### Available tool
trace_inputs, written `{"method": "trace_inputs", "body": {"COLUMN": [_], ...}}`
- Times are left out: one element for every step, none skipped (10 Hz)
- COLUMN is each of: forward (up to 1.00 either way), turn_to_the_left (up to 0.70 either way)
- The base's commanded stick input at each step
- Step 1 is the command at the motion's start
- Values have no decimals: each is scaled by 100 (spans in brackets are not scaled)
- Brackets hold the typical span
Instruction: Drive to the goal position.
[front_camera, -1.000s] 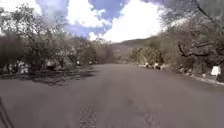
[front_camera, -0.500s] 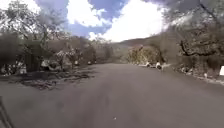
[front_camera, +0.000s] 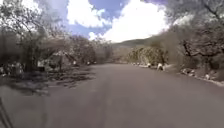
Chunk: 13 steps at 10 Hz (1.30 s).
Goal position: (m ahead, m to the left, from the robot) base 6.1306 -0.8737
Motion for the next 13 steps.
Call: {"method": "trace_inputs", "body": {"forward": [70, 70, 70, 70, 70, 70, 70, 70, 70, 70, 70, 70, 70], "turn_to_the_left": [0, 0, 0, 0, 0, 0, 0, 0, 0, 0, 0, 0, 0]}}
